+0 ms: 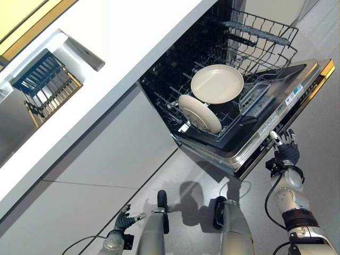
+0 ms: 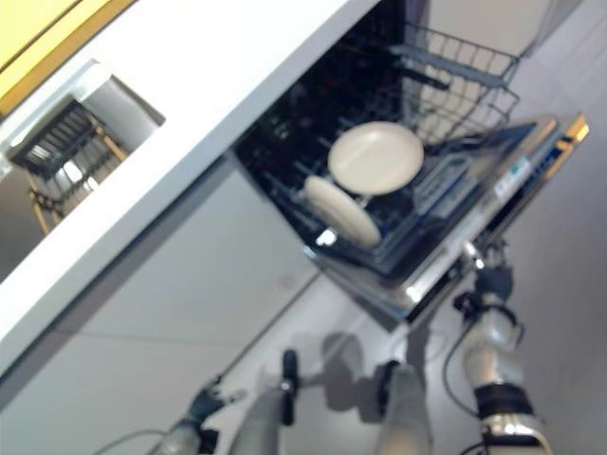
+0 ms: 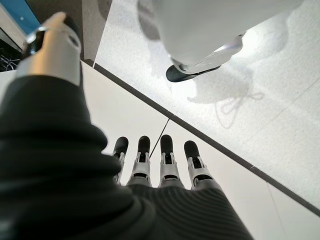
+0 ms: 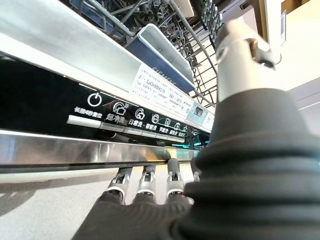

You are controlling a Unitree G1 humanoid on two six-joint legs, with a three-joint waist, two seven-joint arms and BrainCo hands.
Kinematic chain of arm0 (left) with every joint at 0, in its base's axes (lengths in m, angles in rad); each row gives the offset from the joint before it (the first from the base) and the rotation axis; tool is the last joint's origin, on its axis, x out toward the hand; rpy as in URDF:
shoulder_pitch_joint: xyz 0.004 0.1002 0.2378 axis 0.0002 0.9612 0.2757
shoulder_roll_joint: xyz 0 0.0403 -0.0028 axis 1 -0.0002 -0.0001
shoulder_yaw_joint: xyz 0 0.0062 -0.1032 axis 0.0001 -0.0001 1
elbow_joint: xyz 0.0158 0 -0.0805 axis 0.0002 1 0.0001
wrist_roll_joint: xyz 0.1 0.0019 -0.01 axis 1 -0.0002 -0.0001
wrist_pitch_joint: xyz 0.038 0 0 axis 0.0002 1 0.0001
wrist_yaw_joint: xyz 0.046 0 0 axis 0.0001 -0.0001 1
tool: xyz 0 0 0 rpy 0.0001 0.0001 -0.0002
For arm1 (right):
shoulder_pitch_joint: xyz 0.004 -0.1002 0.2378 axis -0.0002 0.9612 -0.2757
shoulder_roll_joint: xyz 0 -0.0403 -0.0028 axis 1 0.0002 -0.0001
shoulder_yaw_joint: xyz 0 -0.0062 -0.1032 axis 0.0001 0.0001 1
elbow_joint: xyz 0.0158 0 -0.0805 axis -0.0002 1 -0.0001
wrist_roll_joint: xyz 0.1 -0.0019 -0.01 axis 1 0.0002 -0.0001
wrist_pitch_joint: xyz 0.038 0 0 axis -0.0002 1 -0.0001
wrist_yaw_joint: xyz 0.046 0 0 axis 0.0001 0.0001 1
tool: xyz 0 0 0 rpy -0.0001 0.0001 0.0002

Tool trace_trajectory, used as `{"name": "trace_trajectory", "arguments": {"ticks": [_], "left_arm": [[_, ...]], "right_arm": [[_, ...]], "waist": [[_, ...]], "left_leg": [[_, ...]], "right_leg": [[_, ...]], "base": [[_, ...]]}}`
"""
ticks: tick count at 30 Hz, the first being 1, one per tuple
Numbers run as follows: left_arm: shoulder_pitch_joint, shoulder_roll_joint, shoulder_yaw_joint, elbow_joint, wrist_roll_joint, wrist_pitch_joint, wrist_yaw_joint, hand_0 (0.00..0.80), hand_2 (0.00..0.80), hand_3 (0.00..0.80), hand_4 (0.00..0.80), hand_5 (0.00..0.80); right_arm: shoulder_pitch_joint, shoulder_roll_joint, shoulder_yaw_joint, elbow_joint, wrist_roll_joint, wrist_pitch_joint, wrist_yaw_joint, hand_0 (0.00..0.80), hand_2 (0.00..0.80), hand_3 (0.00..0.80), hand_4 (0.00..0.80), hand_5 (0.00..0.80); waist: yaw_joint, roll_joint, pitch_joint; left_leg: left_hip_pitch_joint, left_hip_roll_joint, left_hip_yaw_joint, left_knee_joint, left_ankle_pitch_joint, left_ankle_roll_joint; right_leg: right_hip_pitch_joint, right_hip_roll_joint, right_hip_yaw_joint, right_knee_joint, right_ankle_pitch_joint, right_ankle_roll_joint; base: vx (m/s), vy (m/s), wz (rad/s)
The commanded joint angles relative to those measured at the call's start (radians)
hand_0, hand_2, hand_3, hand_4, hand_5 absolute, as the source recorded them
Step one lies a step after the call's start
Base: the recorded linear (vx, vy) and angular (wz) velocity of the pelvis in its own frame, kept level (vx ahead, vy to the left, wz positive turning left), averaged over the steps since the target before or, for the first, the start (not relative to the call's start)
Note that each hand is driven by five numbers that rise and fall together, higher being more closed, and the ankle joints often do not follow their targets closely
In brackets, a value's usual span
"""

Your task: Take plates into dishwasher

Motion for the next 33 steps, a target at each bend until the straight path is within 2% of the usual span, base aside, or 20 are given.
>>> {"name": "trace_trajectory", "arguments": {"ticks": [1, 11, 19, 29, 33], "left_arm": [[0.001, 0.033, -0.046, -0.072, -0.015, -0.021, 0.001, 0.000, 0.000, 0.000, 0.000, 0.000], [-0.001, 0.051, -0.049, -0.060, 0.003, -0.001, -0.015, 0.000, 0.000, 0.000, 0.000, 0.000], [-0.024, 0.067, -0.040, -0.050, 0.018, 0.011, -0.022, 0.000, 0.000, 0.000, 0.000, 0.000], [-0.053, 0.079, -0.024, -0.056, 0.025, 0.024, -0.007, 0.000, 0.000, 0.000, 0.000, 0.000], [-0.061, 0.084, -0.020, -0.059, 0.027, 0.025, -0.008, 0.000, 0.000, 0.000, 0.000, 0.000]], "right_arm": [[-0.244, 0.096, 0.259, -0.014, -0.056, 0.098, 0.128, 0.000, 0.000, 0.000, 0.000, 0.000], [-0.293, 0.100, 0.262, 0.000, -0.074, 0.095, 0.119, 0.000, 0.000, 0.000, 0.000, 0.000], [-0.343, 0.103, 0.268, 0.011, -0.084, 0.091, 0.133, 0.000, 0.000, 0.000, 0.000, 0.000], [-0.403, 0.124, 0.279, 0.013, -0.094, 0.091, 0.158, 0.000, 0.000, 0.000, 0.000, 0.000], [-0.433, 0.131, 0.302, 0.013, -0.099, 0.092, 0.185, 0.000, 0.000, 0.000, 0.000, 0.000]], "waist": [[0.109, 0.017, 0.009], [0.160, -0.002, 0.000], [0.188, -0.042, 0.002], [0.223, -0.073, 0.008], [0.236, -0.080, 0.012]], "left_leg": [[-0.028, -0.083, 0.103, -0.092, 0.152, 0.036], [0.021, -0.125, 0.080, -0.126, 0.121, 0.068], [0.036, -0.145, 0.076, -0.132, 0.091, 0.095], [0.040, -0.149, 0.077, -0.138, 0.070, 0.112], [0.031, -0.148, 0.077, -0.137, 0.069, 0.114]], "right_leg": [[0.146, -0.003, 0.026, 0.046, -0.105, 0.007], [0.247, -0.043, -0.009, -0.088, -0.038, 0.052], [0.301, -0.060, -0.030, -0.209, 0.046, 0.086], [0.327, -0.077, -0.067, -0.336, 0.145, 0.118], [0.337, -0.075, -0.077, -0.371, 0.162, 0.125]], "base": [[0.054, 0.092, -0.14], [0.074, 0.086, -0.11], [0.043, 0.053, -0.12], [0.019, 0.007, -0.05], [0.001, -0.012, -0.12]]}}
